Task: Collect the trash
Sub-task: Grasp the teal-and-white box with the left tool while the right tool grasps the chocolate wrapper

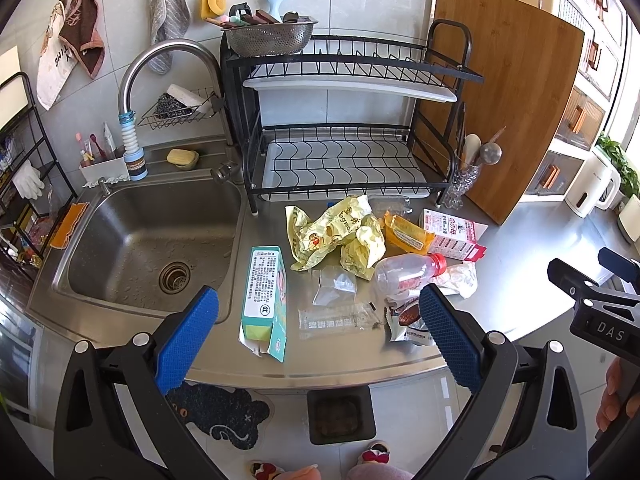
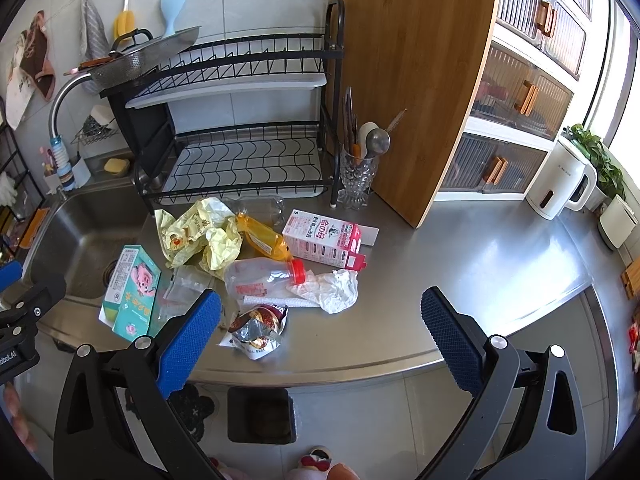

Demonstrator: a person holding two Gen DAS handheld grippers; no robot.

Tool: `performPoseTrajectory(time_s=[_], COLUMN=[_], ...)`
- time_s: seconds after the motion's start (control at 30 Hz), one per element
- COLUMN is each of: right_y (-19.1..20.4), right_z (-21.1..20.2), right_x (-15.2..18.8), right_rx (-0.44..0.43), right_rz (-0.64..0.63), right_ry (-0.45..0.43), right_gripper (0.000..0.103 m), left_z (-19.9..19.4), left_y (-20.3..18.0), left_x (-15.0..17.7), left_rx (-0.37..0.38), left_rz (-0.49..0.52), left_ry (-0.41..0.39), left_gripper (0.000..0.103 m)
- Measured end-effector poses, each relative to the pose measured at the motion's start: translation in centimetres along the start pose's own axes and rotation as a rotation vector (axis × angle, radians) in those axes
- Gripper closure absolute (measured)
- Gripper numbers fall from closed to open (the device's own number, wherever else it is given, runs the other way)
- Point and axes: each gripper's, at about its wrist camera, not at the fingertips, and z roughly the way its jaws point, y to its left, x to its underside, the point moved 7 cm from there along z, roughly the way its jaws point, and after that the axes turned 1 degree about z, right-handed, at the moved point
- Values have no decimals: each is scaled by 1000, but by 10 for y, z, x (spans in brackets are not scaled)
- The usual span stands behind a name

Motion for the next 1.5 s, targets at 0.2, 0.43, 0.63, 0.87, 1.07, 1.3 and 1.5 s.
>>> performPoseTrajectory(time_s=[0.2,0.43,0.63,0.87,1.07,1.3,1.5], right_y=[-9,-19,-3,33,43,50,53], right_z=[18,62,104,147,182,204,208], right_x=[-5,2,27,60,75,88,95], right_rx=[-57,-96,-161,-210,-208,-204,-207], right_rz=[50,86,103,109,129,137,127], right_ry=[30,121,232,358,411,454,471], right_gripper=[3,3,3,9,17,35,83], left_z=[17,55,103,151,181,216,227], left_y=[9,18,33,50,63,66,64], left_x=[-4,-2,13,36,46,58,66], left_rx=[6,60,18,-27,-68,4,59], left_rz=[-10,-14,14,49,74,54,7], left_ry=[19,81,166,240,267,336,365], left_gripper=[8,8,8,8,11,28,65])
